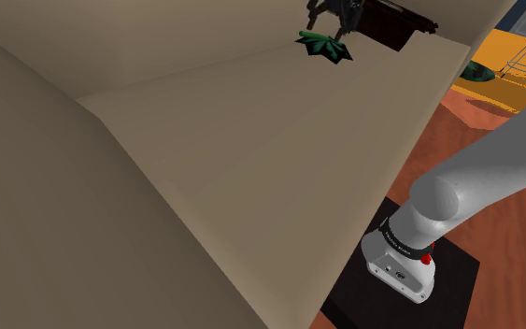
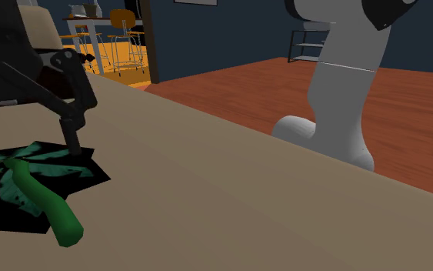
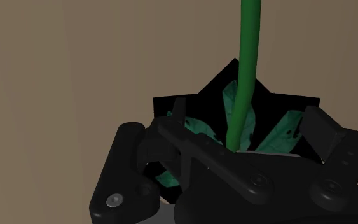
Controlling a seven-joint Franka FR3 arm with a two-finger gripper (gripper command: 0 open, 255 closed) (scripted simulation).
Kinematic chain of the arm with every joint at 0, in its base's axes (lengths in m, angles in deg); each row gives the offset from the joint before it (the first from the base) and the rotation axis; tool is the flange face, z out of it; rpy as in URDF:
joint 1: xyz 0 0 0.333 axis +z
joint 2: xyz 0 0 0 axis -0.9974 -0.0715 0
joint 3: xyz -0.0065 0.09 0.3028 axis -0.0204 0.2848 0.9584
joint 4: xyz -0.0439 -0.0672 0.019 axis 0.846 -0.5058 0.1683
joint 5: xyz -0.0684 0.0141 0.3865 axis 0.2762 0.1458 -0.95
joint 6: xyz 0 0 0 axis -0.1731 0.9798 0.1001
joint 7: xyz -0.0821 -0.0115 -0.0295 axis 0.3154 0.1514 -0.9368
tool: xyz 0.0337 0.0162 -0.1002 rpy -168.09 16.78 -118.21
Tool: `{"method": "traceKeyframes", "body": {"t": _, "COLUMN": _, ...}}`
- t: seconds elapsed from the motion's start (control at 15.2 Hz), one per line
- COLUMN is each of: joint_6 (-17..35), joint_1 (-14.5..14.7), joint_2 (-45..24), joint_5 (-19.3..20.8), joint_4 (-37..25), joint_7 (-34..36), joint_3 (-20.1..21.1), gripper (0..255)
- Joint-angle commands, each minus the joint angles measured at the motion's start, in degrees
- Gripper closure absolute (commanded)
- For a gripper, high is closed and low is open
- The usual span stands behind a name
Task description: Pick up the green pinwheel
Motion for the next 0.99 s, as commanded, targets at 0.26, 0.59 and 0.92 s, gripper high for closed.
{"method": "traceKeyframes", "body": {"t": 0.26, "joint_6": 0.86, "joint_1": -0.02, "joint_2": 0.28, "joint_5": -0.02, "joint_4": 1.14, "joint_7": -0.21, "joint_3": -0.01, "gripper": 255}}
{"method": "traceKeyframes", "body": {"t": 0.59, "joint_6": 0.86, "joint_1": -0.01, "joint_2": 0.27, "joint_5": -0.02, "joint_4": 1.12, "joint_7": -0.20, "joint_3": 0.00, "gripper": 255}}
{"method": "traceKeyframes", "body": {"t": 0.92, "joint_6": -2.41, "joint_1": -0.06, "joint_2": -0.65, "joint_5": 0.04, "joint_4": -3.12, "joint_7": 0.44, "joint_3": -0.12, "gripper": 255}}
